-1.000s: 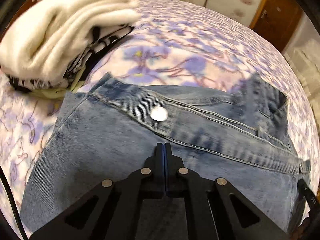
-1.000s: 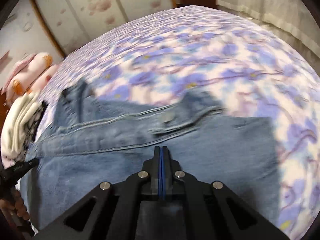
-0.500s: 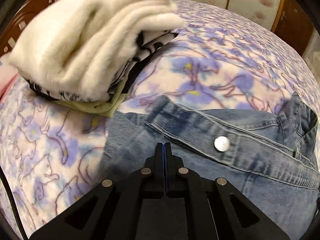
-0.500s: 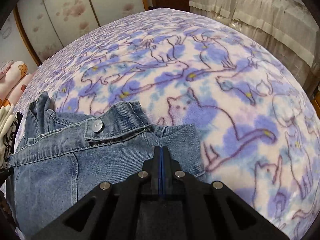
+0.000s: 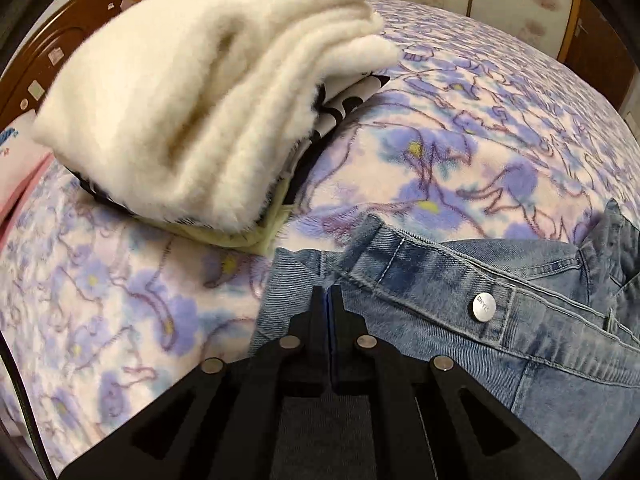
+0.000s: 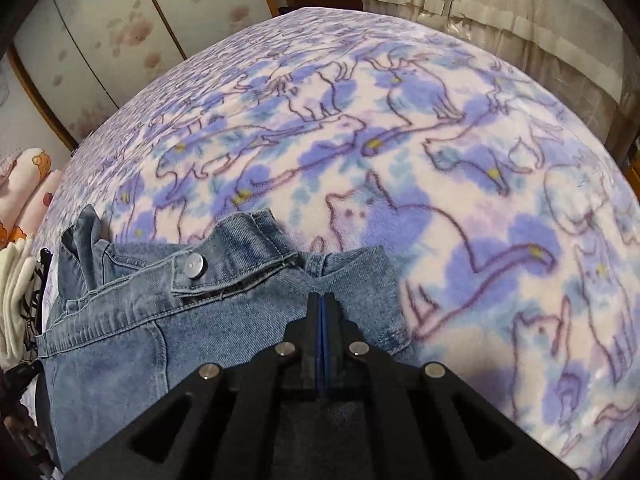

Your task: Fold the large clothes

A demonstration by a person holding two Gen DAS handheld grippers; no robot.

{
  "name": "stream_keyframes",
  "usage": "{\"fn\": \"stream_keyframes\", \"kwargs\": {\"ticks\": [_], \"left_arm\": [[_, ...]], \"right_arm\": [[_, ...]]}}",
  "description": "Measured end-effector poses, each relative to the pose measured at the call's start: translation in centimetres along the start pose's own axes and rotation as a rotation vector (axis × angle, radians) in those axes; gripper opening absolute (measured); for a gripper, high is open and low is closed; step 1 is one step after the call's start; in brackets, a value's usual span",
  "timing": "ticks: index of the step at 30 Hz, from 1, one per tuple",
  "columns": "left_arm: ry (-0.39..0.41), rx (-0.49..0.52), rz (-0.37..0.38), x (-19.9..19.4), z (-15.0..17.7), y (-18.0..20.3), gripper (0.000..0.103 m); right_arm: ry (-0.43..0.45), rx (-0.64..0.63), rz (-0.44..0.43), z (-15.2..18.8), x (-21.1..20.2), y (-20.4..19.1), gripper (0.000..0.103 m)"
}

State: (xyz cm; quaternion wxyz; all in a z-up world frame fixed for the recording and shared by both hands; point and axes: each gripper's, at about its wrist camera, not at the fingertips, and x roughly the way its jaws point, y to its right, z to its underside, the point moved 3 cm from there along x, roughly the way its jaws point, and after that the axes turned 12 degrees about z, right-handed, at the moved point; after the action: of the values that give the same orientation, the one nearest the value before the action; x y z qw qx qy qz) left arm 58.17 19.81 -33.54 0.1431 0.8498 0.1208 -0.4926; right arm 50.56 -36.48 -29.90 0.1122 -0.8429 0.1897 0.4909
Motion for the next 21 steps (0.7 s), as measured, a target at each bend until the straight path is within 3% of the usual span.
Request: {"fn": "stream_keyframes", "kwargs": {"ticks": [4,10,14,16,21], "left_arm": [[-0.004,-0.011,0.031,-2.5,0.1,-0.2,0.009],[0.0,-0.107,0.128,-6.2,3.9,-2.0,0.022],[0.004,-0.194,0.199,-7.8,7.4,-3.0,0.025],[0.007,-0.217,0.246,-8.8,9.4,-3.2,0.031],[-0.039,-0.218,0.271,-10.4,13.6,-3.2,0.035]], "right_arm": [[0.026,-0.039,0.047,-0.5,-2.0,-0.6,0.0],[-0.02,0.024,-0.057,0.3,-4.7,-1.7,0.0],[-0.138,0.065,-0.14,3.0,-5.0,-2.9,0.0],[-0.232,0.112,-0.211,5.1,-4.8,-3.5,0.0],[-0.412,0.191,-0.331,9.7,-4.7,-6.0,0.0]]}}
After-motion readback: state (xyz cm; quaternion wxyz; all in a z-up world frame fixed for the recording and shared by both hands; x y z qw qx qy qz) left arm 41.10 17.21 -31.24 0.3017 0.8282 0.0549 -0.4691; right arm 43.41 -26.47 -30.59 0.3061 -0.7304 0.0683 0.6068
